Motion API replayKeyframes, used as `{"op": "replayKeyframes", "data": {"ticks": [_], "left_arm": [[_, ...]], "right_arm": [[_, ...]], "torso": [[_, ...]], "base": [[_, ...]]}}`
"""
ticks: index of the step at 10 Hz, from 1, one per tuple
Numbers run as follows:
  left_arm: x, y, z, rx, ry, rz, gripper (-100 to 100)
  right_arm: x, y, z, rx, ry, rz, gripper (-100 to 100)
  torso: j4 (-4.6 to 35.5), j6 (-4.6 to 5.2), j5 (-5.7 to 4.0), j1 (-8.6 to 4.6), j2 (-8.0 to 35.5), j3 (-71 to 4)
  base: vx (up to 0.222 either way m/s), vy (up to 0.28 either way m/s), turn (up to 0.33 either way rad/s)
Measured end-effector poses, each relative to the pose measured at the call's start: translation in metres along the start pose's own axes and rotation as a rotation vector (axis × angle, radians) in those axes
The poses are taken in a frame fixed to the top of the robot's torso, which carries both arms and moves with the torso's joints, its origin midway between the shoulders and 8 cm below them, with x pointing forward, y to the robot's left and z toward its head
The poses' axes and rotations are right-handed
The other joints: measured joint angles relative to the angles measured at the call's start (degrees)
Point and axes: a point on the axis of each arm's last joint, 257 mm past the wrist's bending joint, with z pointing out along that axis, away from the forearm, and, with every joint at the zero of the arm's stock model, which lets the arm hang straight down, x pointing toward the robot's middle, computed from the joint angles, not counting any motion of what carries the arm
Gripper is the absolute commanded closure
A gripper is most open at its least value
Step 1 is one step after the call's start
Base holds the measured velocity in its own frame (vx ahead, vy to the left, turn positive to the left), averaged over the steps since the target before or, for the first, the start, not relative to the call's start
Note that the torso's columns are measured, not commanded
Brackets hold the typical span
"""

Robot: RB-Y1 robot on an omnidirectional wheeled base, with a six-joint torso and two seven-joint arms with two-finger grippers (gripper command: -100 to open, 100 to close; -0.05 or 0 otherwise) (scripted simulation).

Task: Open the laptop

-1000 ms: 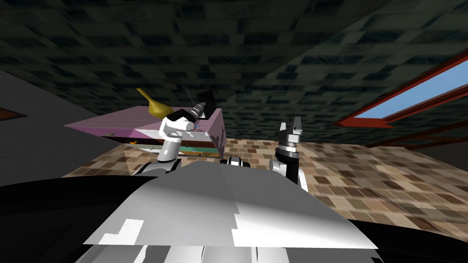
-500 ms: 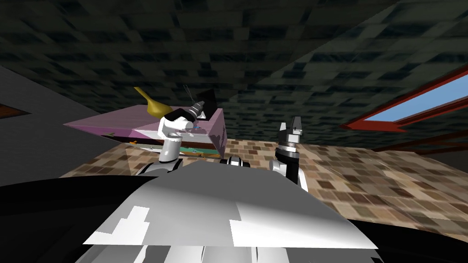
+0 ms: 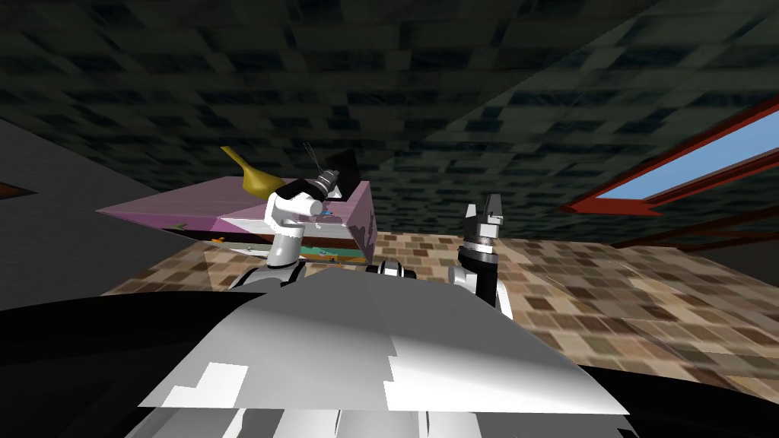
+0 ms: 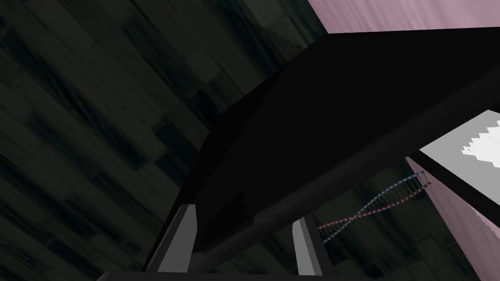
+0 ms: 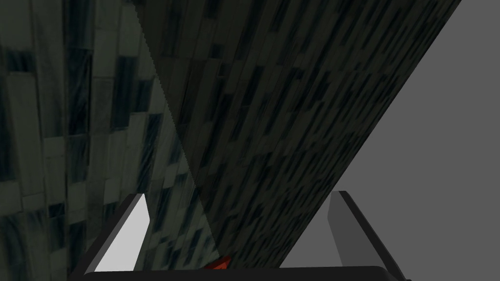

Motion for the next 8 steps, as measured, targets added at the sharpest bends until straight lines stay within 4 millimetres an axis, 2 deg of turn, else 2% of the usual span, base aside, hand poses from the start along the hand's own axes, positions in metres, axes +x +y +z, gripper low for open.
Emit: {"op": "replayKeyframes", "data": {"ticks": [3,8], "left_arm": [[0.003,-0.005,-0.01,0.019,0.004,0.013,100],[0.002,-0.002,0.002,0.018,0.013,-0.199,100]], "right_arm": [[0.0,0.0,0.0,0.0,0.0,0.0,0],[0.0,0.0,0.0,0.0,0.0,0.0,0]], "torso": [[-0.07,0.16,0.09,0.03,0.05,0.04],[-0.08,0.15,0.04,0.01,-0.2,-0.13]], "base": [[0.009,0.007,0.053],[-0.002,0.058,0.001]]}}
